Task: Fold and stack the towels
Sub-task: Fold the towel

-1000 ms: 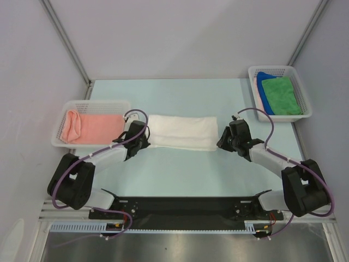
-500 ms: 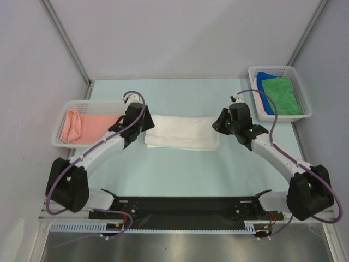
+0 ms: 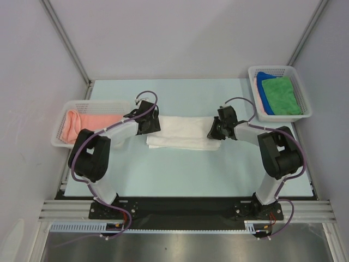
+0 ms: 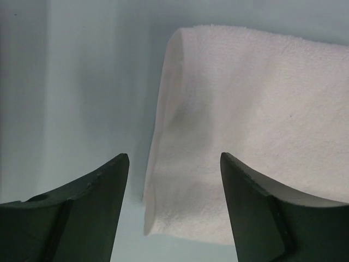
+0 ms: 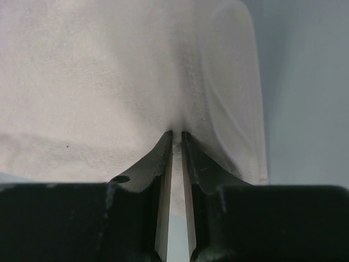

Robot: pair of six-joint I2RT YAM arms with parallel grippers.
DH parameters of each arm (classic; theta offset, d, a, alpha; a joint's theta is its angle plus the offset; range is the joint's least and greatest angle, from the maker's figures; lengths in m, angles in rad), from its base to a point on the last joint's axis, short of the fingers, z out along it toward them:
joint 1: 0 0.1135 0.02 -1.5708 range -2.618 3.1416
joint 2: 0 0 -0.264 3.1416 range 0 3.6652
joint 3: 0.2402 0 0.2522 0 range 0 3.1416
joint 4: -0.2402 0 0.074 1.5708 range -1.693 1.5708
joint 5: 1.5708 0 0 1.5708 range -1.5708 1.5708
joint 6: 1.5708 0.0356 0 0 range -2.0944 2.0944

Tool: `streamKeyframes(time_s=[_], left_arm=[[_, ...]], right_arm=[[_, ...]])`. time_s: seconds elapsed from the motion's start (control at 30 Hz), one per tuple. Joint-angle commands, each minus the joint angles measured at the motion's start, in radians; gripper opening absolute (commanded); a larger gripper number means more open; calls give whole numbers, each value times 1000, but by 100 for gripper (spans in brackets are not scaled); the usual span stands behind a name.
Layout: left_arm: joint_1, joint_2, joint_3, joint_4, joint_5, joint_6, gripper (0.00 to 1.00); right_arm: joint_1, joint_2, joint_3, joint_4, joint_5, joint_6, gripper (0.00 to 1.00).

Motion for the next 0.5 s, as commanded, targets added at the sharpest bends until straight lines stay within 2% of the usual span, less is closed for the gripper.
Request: streamKeyframes(time_s=[0.0, 0.1, 0.33, 0.47], left_arm=[[9, -18, 31, -16, -18, 25, 74], [19, -12, 19, 10, 38, 30, 76], [38, 63, 27, 55, 185, -2, 76], [41, 91, 8, 73, 201, -27, 73]], right_arm=[[-70, 8, -40, -16, 74, -17, 18], [-119, 1, -69, -5, 58, -28, 19], [-122, -19, -53, -21, 60, -53, 19], [-135, -31, -52, -34, 72, -63, 20]])
